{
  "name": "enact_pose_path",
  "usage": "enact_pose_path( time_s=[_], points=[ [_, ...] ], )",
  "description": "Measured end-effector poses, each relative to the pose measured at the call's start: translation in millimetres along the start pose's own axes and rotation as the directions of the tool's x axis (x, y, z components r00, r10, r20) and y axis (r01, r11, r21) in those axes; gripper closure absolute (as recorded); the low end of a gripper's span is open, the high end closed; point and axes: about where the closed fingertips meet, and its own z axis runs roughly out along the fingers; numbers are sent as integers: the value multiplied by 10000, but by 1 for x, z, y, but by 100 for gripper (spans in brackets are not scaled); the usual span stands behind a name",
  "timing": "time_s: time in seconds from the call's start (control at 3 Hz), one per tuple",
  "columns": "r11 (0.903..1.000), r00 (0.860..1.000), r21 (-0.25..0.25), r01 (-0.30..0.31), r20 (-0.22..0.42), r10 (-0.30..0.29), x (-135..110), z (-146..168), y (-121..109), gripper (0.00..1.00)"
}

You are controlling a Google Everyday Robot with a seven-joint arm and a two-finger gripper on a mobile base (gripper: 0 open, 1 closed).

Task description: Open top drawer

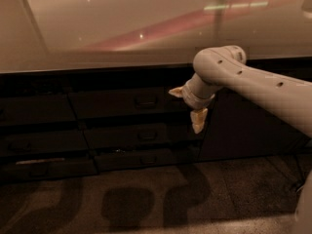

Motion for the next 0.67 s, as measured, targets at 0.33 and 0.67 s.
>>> enact_pose_path(
  time_s=[0.33, 0.67],
  points=[
    [9999, 9999, -24, -104, -89, 104, 1, 1, 0, 0],
    [9926, 9939, 741, -960, -475, 997, 7, -10, 7, 0]
  ],
)
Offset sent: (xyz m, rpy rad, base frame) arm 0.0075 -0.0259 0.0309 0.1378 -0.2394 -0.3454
